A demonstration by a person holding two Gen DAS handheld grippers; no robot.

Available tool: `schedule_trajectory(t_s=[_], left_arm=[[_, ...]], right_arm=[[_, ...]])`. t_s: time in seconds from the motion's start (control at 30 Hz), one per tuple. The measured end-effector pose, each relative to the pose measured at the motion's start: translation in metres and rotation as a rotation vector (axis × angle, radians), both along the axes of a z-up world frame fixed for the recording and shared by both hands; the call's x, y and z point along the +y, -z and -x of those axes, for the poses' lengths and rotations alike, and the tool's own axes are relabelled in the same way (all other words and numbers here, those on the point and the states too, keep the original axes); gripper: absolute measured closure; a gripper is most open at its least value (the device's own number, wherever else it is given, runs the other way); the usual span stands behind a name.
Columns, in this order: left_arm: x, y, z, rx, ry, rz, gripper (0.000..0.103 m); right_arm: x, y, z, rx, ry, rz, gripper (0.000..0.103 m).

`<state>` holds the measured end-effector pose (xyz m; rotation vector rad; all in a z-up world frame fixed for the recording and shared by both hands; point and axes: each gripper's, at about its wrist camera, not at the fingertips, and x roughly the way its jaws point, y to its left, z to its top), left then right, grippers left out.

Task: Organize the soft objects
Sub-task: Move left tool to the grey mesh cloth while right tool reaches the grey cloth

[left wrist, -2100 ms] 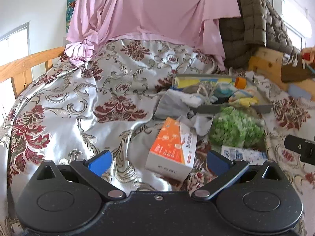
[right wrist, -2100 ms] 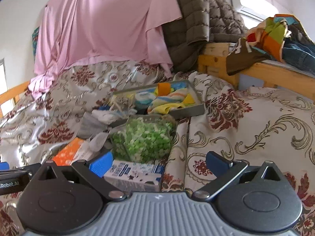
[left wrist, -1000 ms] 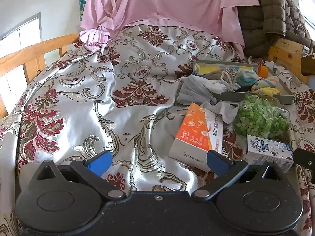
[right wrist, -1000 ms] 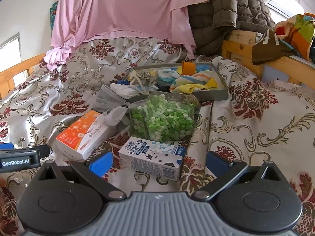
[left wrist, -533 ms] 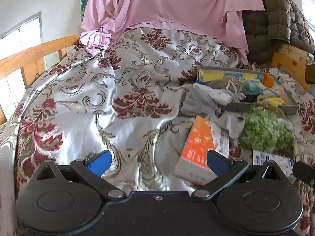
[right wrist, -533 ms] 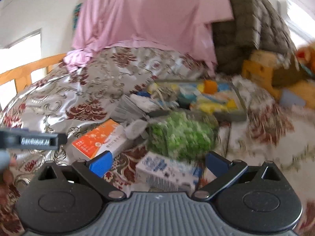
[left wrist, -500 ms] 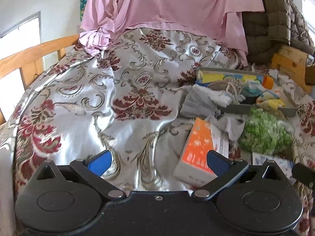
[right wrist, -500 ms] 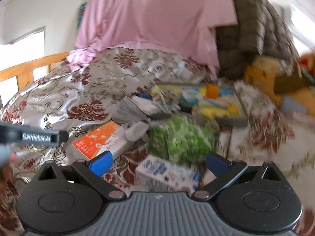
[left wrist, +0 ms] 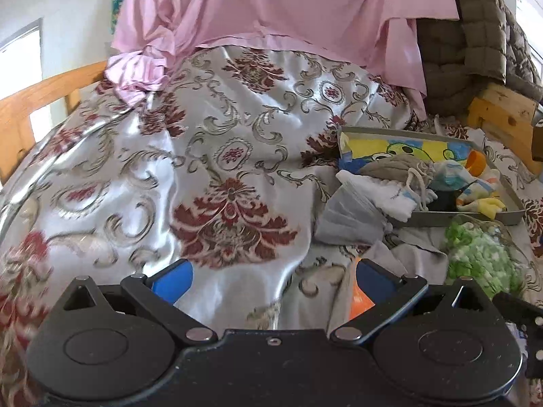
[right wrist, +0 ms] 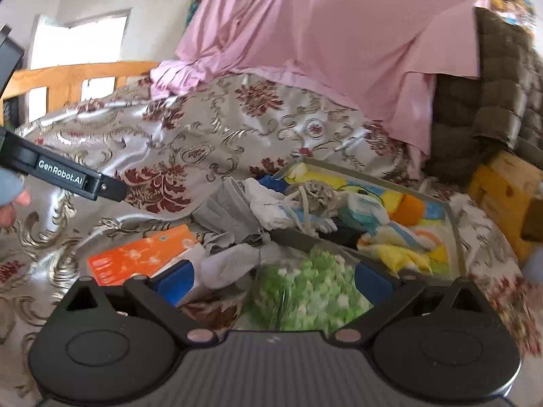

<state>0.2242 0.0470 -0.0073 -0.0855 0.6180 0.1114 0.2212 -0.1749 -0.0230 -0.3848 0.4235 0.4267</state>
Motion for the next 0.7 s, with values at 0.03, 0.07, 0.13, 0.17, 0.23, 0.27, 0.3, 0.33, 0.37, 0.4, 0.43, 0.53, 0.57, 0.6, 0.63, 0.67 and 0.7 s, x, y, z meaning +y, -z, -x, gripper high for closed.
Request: schedule_trajectory(t_s=[0.03, 0.07, 0.13, 0.17, 0.23, 0.27, 0.3, 0.33, 0.37, 0.4, 0.43, 0.53, 0.57, 0.6, 0.63, 0.67, 0.7], left_arm=[[0.001, 0.001, -0.009, 0.004, 0.015, 0.002, 0.001], [0.003, 0.002, -0.016, 0.006, 0.029, 0.007, 0.001], [0.004, 0.004, -0.031, 0.006, 0.062, 0.016, 0.001], [0.006, 0.005, -0.038, 0.002, 0.08, 0.02, 0.001], [0.007, 0.008, -0.053, -0.001, 0.111, 0.025, 0.001], [0.007, 0.01, -0.06, -0.001, 0.127, 0.03, 0.001], [0.007, 0.012, -0.067, 0.0, 0.142, 0.037, 0.001], [0.007, 0.014, -0.074, 0.0, 0.158, 0.045, 0.001], [0.007, 0.016, -0.08, 0.002, 0.174, 0.051, 0.001], [0.006, 0.018, -0.086, 0.004, 0.19, 0.055, 0.001], [0.005, 0.021, -0.093, 0.006, 0.208, 0.058, 0.001], [-0.001, 0.028, -0.111, 0.008, 0.251, 0.062, 0.001], [-0.002, 0.03, -0.117, 0.008, 0.264, 0.065, 0.001], [-0.004, 0.031, -0.122, 0.011, 0.279, 0.07, 0.001], [-0.006, 0.032, -0.129, 0.022, 0.299, 0.078, 0.001], [-0.008, 0.033, -0.134, 0.035, 0.319, 0.086, 0.001], [-0.01, 0.034, -0.139, 0.043, 0.335, 0.092, 0.001]], right_arm=[[0.002, 0.001, -0.009, 0.005, -0.022, 0.017, 0.0], [0.005, 0.001, -0.016, 0.01, -0.042, 0.031, 0.0], [0.013, 0.001, -0.031, 0.026, -0.098, 0.069, 0.0], [0.017, 0.002, -0.036, 0.03, -0.123, 0.088, 0.001], [0.025, 0.004, -0.044, 0.017, -0.162, 0.136, 0.001], [0.029, 0.006, -0.046, 0.008, -0.173, 0.152, 0.001], [0.031, 0.008, -0.048, 0.001, -0.184, 0.161, 0.001], [0.033, 0.01, -0.05, 0.005, -0.193, 0.162, 0.001], [0.034, 0.012, -0.053, 0.018, -0.202, 0.162, 0.001], [0.034, 0.014, -0.055, 0.024, -0.209, 0.163, 0.001], [0.034, 0.016, -0.057, 0.027, -0.213, 0.166, 0.001], [0.032, 0.018, -0.067, 0.031, -0.216, 0.17, 0.001], [0.031, 0.017, -0.071, 0.031, -0.209, 0.165, 0.001], [0.031, 0.017, -0.075, 0.034, -0.206, 0.161, 0.001], [0.031, 0.016, -0.078, 0.036, -0.21, 0.16, 0.001], [0.03, 0.016, -0.081, 0.036, -0.216, 0.163, 0.001], [0.031, 0.015, -0.082, 0.032, -0.222, 0.174, 0.001]])
